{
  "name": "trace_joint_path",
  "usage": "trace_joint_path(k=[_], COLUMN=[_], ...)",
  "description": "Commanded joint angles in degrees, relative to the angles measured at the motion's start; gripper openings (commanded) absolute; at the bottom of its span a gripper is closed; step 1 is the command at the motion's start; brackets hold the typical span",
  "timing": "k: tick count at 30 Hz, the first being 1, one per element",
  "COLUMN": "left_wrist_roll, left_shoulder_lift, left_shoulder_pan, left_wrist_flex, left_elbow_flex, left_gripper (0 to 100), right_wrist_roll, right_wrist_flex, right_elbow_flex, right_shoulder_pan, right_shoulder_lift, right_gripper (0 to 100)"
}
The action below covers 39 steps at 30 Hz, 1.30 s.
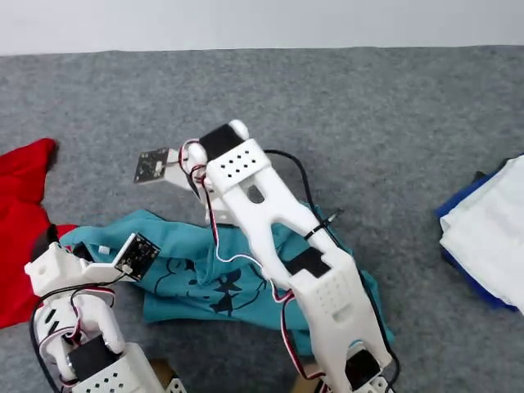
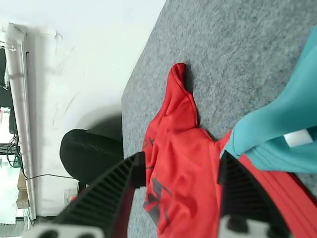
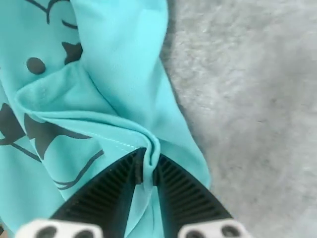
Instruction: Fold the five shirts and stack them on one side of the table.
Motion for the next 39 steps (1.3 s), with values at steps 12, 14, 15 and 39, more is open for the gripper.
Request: trace_joint_path(k=[12, 14, 15, 39], left_wrist_roll=[8.4, 9.1, 9.7, 15.8], left_shoulder_lift=[-0.5, -0.4, -0.4, 24.1], left_shoulder_pan=[1.4, 1.2, 1.0, 2.9], left_wrist_flex=[0.3, 1.1, 1.7, 16.3], left_elbow_flex=[-0.4, -0.6, -0.8, -28.4], left_gripper=[20, 18, 17, 14], right_wrist_roll=[0.2, -0.1, -1.0, -17.3], right_wrist_flex=[2.3, 2.4, 2.4, 2.3], right_elbow_flex=[-2.8, -2.8, -2.8, -2.8], right_shoulder_pan=[8.6, 9.9, 10.4, 31.3], right_shoulder_lift=[-13.0, -13.0, -13.0, -26.6], right_gripper=[1.1, 1.1, 1.1, 1.1])
